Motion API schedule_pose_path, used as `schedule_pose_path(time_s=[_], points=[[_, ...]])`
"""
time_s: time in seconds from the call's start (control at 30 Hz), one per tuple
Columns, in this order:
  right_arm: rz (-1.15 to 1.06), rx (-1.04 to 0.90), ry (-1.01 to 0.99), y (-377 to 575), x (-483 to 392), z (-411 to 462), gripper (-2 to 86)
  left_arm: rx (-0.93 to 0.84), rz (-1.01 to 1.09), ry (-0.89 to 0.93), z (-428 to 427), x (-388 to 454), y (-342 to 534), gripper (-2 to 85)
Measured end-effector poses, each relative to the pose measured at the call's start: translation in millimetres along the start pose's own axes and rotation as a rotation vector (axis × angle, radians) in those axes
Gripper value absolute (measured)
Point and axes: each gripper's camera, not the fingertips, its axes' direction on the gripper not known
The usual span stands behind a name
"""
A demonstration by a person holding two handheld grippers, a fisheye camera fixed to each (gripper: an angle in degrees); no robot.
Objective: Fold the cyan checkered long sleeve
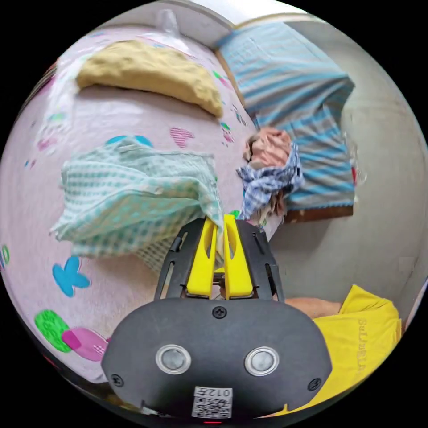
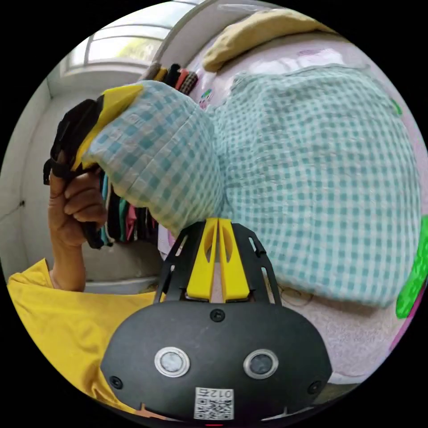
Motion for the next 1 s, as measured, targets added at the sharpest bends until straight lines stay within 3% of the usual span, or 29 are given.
schedule_pose_path(time_s=[0.13,0.27,0.5,0.63,0.7,0.87,1.0], points=[[0.192,0.258,-0.045,62,53,-95,0.7,-0.308,0.247,-0.220,143,85,-41,2.7],[0.303,0.347,0.048,121,84,-153,0.8,-0.546,0.255,-0.360,271,102,-44,2.0],[0.309,0.374,0.096,134,95,-201,1.0,-0.492,0.105,-0.331,320,95,-59,2.5],[0.242,0.447,0.211,111,82,-239,1.4,-0.471,0.299,-0.510,346,127,-63,5.1],[0.164,0.468,0.253,91,71,-257,1.8,-0.466,0.330,-0.485,356,134,-63,6.3],[-0.229,0.265,0.346,-15,18,-263,5.5,-0.335,0.123,-0.264,354,111,-59,6.2],[-0.389,0.067,0.529,-85,-5,-228,7.5,-0.285,0.048,-0.182,353,95,-54,5.0]])
